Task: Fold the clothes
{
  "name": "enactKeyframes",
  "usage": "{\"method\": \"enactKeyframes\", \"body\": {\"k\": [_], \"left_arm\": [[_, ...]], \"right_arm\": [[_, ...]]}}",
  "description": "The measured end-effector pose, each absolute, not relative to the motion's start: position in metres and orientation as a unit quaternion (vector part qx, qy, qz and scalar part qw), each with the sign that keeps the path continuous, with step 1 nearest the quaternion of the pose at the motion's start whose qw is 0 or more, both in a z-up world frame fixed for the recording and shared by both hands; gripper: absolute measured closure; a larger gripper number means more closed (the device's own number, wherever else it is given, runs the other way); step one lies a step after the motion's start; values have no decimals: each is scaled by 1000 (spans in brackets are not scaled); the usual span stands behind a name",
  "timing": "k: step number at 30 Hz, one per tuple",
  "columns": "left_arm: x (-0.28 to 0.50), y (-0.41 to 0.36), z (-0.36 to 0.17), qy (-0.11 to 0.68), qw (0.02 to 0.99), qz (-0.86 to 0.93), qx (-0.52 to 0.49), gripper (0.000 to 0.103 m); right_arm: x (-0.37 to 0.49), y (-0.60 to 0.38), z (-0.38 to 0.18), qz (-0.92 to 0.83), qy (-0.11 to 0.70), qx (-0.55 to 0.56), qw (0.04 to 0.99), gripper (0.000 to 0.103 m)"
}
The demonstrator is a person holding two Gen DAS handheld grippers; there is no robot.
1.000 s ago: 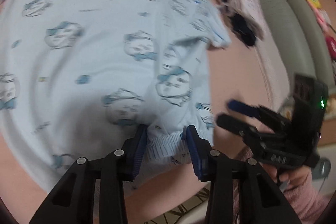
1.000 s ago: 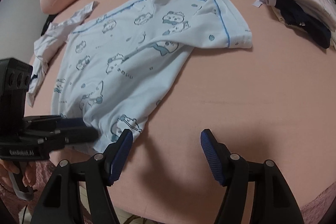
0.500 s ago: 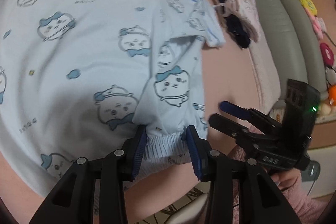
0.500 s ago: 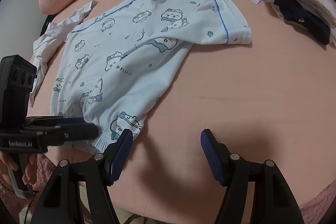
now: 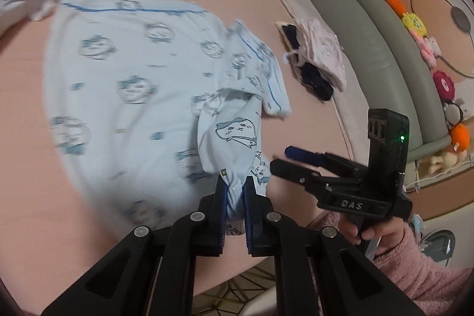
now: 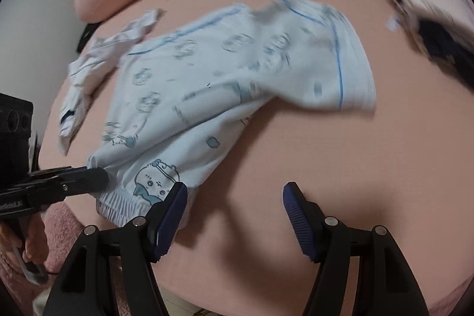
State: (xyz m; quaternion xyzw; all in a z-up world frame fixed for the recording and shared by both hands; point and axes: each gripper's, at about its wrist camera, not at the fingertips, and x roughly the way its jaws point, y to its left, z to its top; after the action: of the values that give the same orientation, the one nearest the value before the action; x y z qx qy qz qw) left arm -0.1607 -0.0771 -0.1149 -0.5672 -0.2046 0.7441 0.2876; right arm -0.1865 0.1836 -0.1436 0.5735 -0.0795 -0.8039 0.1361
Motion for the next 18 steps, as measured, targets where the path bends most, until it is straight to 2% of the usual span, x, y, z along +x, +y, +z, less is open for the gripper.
{"method": "enactKeyframes", "body": {"k": [3,8,11,13,14,18], "left_arm": [[-148,-99,-118,-212,267,747,-571,95],[-133,-114,-138,-215,238,742,-589,95],[-132,-109,-154,-201,219,738,-606,94],[-134,-103,-165,-183,201,735,-621,87],[-135,-101,-171,-174,192,734,-628,76],[-132,-111,-139,-162,184,756,-607,71]], "right_arm": [[-193,160,-148,-800,-49,581,140,36],[-192,132,-145,-806,-64,563,171,36],[-189,112,-149,-806,-26,563,180,36],[-188,101,-167,-786,36,594,168,36],[-188,101,-177,-774,48,609,165,35],[-180,116,-171,-769,57,614,167,35]]}}
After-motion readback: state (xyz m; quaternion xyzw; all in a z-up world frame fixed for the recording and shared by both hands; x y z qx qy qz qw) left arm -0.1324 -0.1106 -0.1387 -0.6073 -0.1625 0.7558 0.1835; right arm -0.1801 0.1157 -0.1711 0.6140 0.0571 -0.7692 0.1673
